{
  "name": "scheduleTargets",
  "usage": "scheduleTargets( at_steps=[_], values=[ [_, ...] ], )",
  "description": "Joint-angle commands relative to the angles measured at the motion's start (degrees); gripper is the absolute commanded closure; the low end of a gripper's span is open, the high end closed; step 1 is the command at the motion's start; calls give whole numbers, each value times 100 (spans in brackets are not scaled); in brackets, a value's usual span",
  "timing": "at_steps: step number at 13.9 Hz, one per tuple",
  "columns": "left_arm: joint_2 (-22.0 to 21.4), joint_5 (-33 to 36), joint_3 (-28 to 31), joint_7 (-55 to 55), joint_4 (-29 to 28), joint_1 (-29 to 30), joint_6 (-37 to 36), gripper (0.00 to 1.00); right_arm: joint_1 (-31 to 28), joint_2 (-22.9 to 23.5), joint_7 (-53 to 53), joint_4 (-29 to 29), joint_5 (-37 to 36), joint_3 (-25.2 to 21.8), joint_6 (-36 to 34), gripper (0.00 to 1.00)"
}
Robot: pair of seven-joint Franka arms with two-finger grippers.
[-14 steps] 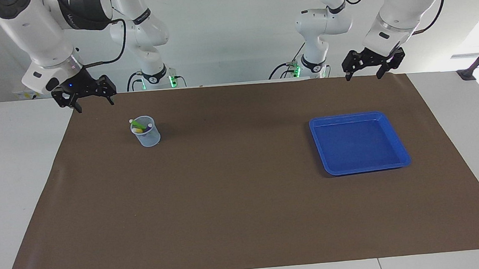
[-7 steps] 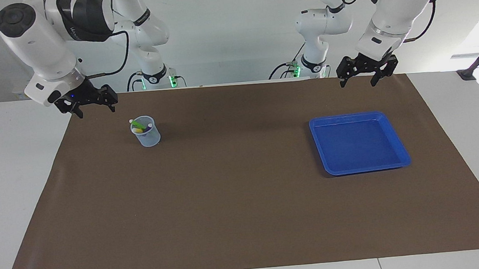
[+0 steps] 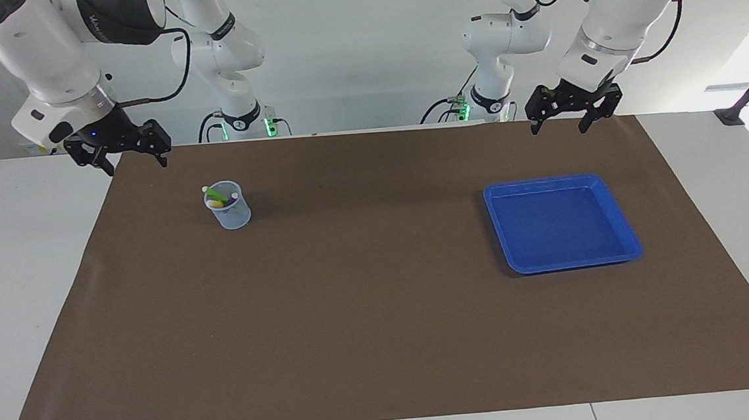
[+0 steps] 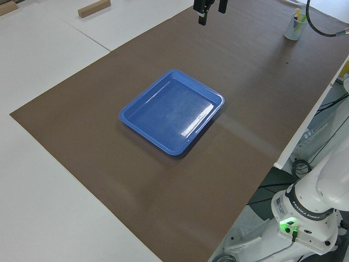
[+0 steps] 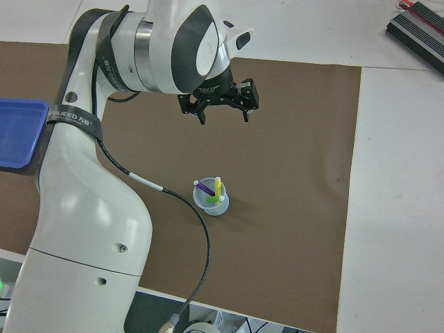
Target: Transfer and insert pens with both arms
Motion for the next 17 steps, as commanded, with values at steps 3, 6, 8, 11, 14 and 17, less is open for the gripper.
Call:
scheduleTargets(
  at_steps=[3,6,8,11,14,17],
  values=[
    [-13,-50,60,8,63,-48,-125,0,-51,43,105,77,1,53,-110,0],
    [-22,-50,69,17,55,-31,-178,0,-69,139,96,330,10,-8,-241,0],
    [-22,-50,77,17,55,-13,-178,0,-69,131,105,314,19,-26,-242,0],
    [-22,-50,77,17,63,30,-178,0,-69,148,105,385,19,-17,-259,0],
    [-22,-50,77,17,55,31,-178,0,-69,131,105,376,19,-17,-259,0],
    [-22,-50,77,17,55,31,-178,0,-69,131,105,376,10,18,-259,0]
  ],
)
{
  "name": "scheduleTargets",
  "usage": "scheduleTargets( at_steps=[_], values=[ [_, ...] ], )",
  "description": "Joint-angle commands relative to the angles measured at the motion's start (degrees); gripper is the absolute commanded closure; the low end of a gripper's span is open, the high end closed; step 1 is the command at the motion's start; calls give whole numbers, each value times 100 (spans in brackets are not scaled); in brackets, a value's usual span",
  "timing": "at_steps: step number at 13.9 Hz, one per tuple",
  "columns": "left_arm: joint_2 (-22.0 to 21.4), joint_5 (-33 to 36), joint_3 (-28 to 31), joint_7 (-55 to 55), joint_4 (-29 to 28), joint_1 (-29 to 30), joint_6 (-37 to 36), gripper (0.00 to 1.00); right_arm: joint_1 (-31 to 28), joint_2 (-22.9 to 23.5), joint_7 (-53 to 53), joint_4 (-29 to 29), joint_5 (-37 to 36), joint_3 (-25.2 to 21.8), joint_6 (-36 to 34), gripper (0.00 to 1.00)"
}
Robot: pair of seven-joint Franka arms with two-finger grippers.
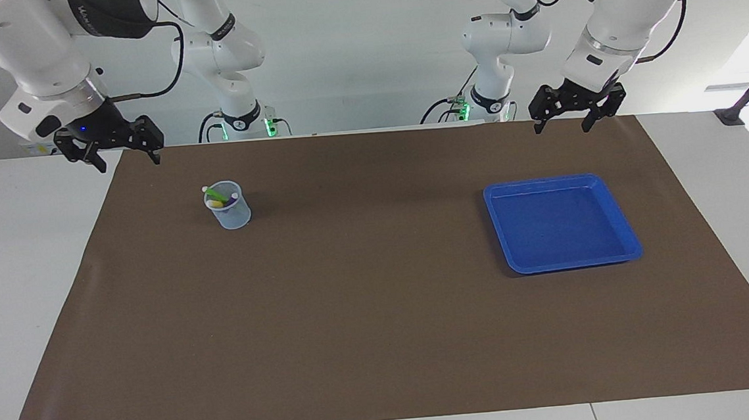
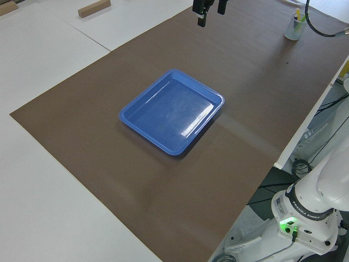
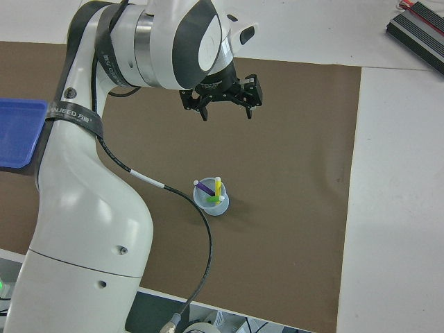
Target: Transfer and insert pens with both arms
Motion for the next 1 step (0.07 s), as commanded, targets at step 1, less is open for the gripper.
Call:
scheduleTargets(
  at_steps=[1],
  values=[
    [-21,-49,32,18,55,0,-112,0,-32,86,98,158,10,69,-138,0]
  ],
)
